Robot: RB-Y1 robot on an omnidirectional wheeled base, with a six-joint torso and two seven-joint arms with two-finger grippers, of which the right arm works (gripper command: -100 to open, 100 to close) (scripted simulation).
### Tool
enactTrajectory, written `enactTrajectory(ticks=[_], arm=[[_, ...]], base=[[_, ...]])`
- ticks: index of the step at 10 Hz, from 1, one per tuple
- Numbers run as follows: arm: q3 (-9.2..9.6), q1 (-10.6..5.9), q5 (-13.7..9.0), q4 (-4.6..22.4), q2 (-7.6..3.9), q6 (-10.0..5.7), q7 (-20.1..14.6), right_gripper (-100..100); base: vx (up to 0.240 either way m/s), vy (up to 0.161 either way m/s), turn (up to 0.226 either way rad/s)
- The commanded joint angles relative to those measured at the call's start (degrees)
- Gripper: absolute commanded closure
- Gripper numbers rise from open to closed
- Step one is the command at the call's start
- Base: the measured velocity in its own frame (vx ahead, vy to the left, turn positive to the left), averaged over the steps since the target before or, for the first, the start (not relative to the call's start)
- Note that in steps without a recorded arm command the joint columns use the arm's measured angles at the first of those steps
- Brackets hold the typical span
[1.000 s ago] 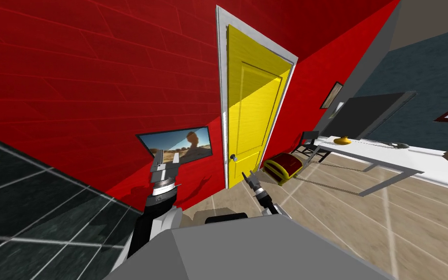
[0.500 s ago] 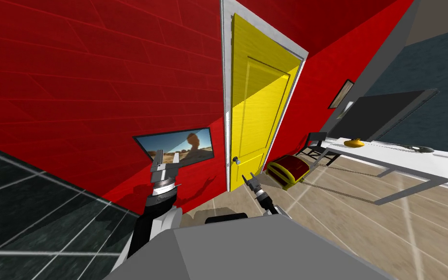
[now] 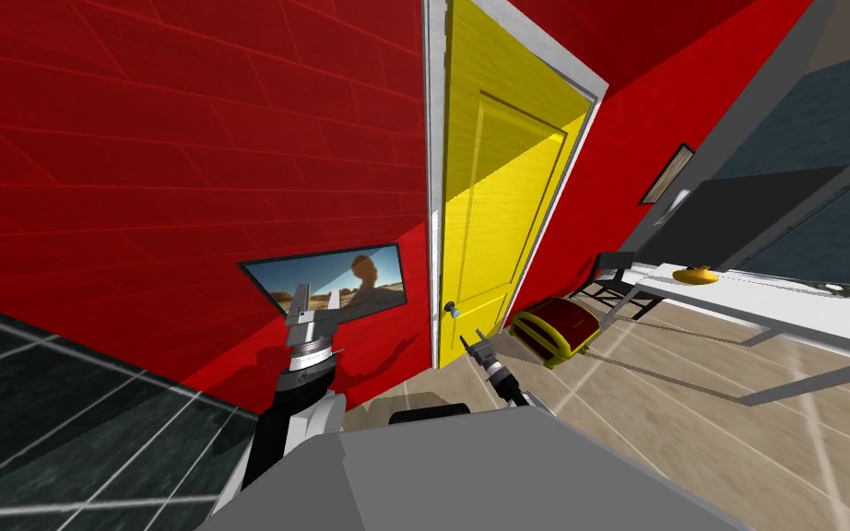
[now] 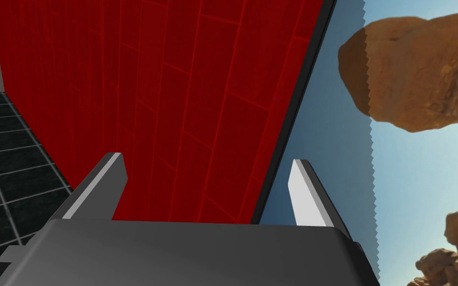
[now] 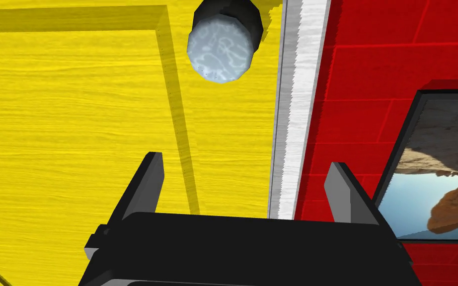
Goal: Pull the door open
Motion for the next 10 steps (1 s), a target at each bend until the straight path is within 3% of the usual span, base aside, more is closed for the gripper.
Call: enactTrajectory(ticks=[1,4,5,7,10], arm=[[0.18,-0.52,0.01,1.6,-0.22,-0.47,1.36,-100],[0.67,-1.59,0.04,4.96,-0.83,-1.08,4.56,-100],[0.54,-1.74,0.01,4.9,-0.69,-1.23,3.84,-100],[-1.58,-1.67,-1.49,8.32,-2.56,-3.82,3.06,-100],[-3.46,-1.6,-2.81,11.25,-4.18,-6.1,2.18,-100]], base=[[0.072,0.002,0.025],[0.099,-0.007,0.033],[0.047,-0.013,0.007],[0.045,0.123,0.262],[0.072,0.118,0.153]])
